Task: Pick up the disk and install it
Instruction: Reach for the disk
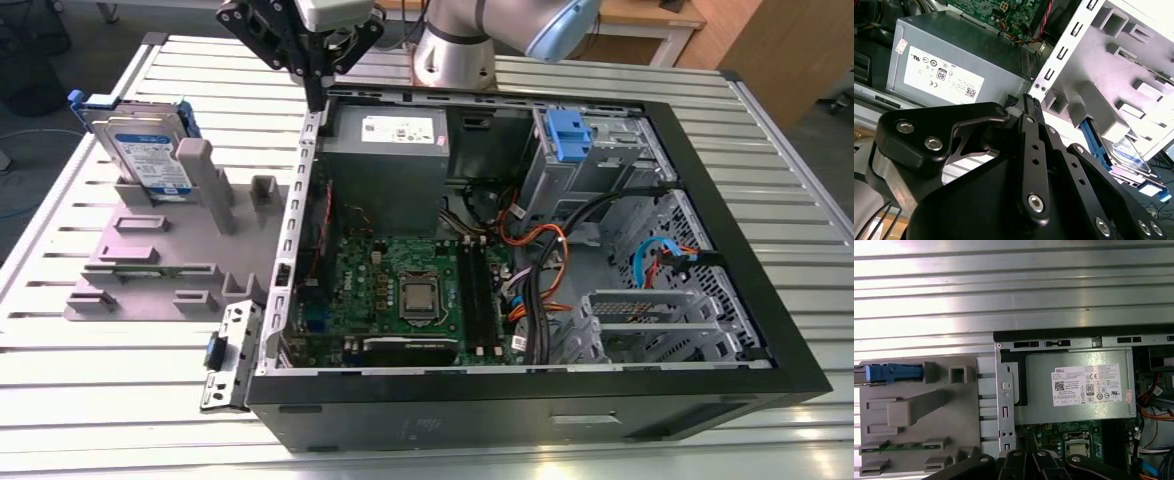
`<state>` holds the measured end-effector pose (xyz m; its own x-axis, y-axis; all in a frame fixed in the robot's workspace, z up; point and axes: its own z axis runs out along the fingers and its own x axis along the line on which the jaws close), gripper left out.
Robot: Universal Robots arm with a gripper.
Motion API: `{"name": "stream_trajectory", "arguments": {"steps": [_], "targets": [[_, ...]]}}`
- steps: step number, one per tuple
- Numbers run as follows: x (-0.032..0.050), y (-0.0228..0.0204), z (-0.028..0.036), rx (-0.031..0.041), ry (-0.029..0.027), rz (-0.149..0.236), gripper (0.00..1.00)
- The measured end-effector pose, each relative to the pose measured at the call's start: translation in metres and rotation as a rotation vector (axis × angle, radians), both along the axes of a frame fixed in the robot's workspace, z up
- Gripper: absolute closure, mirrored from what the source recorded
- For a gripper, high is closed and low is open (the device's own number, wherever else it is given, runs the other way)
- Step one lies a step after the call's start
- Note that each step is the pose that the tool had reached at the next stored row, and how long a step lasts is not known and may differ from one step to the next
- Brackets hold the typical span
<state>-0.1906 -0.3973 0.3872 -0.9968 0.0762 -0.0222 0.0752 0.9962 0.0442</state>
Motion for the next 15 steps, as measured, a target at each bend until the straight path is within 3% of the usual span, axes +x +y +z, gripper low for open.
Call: {"name": "stream_trajectory", "arguments": {"steps": [15], "targets": [[-0.0063,0.0000,-0.0001,-0.0001,0.0001,0.000,0.89]]}}
